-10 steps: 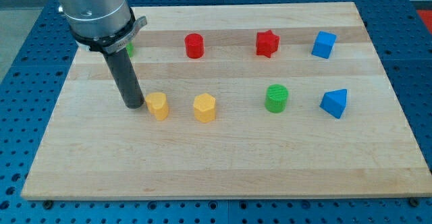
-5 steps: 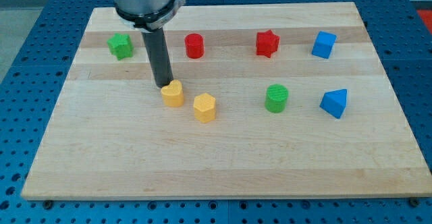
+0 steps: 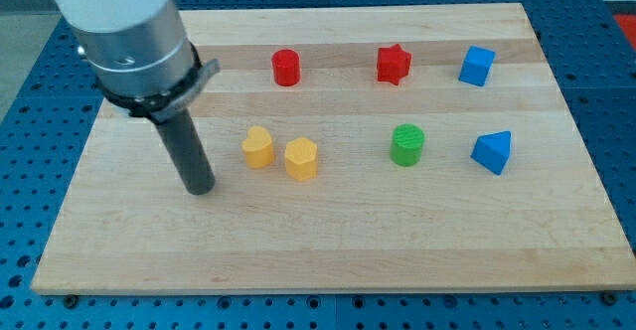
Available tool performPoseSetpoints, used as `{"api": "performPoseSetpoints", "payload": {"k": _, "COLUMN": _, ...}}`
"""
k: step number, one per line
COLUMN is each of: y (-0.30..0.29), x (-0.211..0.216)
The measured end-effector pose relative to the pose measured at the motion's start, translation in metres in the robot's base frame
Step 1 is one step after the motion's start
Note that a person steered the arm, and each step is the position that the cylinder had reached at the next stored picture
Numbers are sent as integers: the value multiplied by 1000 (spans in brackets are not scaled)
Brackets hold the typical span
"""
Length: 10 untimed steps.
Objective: Place the yellow heart at the top of the yellow hexagon
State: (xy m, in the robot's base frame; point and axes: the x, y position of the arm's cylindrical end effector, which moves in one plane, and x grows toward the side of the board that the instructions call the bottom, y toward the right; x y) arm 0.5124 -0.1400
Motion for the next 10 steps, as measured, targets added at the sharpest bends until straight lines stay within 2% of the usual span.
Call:
{"api": "performPoseSetpoints", "payload": {"k": 2, "y": 20, "x": -78}}
{"api": "performPoseSetpoints", "payload": {"k": 3, "y": 20, "x": -92}}
{"api": "performPoseSetpoints", "payload": {"k": 4, "y": -5, "x": -61}}
{"api": "performPoseSetpoints", "payload": {"k": 5, "y": -2, "x": -29}}
{"api": "performPoseSetpoints", "payload": {"k": 6, "y": 24, "x": -24}}
{"api": "performPoseSetpoints", "payload": {"k": 8, "y": 68, "x": -85}}
{"api": "performPoseSetpoints", "payload": {"k": 10, "y": -6, "x": -81}}
